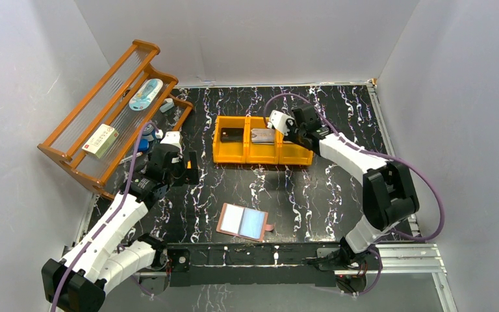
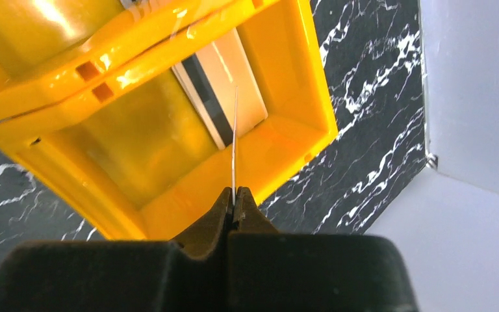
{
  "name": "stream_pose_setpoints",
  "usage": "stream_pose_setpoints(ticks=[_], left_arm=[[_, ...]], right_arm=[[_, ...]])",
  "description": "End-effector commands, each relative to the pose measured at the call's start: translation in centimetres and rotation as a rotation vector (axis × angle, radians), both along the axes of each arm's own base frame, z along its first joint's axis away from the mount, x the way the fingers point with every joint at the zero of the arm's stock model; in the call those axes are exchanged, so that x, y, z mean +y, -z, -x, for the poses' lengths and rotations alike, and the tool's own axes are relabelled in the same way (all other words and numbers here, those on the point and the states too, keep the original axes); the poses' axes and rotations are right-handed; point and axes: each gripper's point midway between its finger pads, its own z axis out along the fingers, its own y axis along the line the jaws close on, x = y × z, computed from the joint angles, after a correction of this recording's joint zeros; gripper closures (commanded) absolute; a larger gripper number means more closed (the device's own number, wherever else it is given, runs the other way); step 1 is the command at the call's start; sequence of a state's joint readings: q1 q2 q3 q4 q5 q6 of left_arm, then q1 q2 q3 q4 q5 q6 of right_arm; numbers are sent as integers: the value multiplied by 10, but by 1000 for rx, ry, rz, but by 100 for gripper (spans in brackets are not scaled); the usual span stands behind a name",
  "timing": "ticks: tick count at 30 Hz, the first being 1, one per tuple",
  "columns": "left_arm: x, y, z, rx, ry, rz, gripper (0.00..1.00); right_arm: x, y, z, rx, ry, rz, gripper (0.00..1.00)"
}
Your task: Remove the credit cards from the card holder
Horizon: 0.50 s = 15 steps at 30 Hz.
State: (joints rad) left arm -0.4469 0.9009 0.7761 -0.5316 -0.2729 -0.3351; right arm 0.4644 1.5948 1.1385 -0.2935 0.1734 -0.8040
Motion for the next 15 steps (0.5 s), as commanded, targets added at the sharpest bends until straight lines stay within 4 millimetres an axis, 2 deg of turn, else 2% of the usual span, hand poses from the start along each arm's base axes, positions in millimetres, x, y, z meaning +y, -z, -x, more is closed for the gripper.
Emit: stream_pose_setpoints(ticks=[1,10,12,15], left_arm=[[3,-6,-1,-14,-2,-8,2],[4,-6,-1,-15,-7,-13,2],[4,-5,-2,-14,-7,-13,2],[4,-4,-2,-10,-8,-17,2]], right_arm=[[6,-18,-39,-141,-30,38,100],[17,-15,-66,-216,-36,28,100],[13,-3,-72,-210,-23,60,100],[12,4,-80,-202,-8,56,100]])
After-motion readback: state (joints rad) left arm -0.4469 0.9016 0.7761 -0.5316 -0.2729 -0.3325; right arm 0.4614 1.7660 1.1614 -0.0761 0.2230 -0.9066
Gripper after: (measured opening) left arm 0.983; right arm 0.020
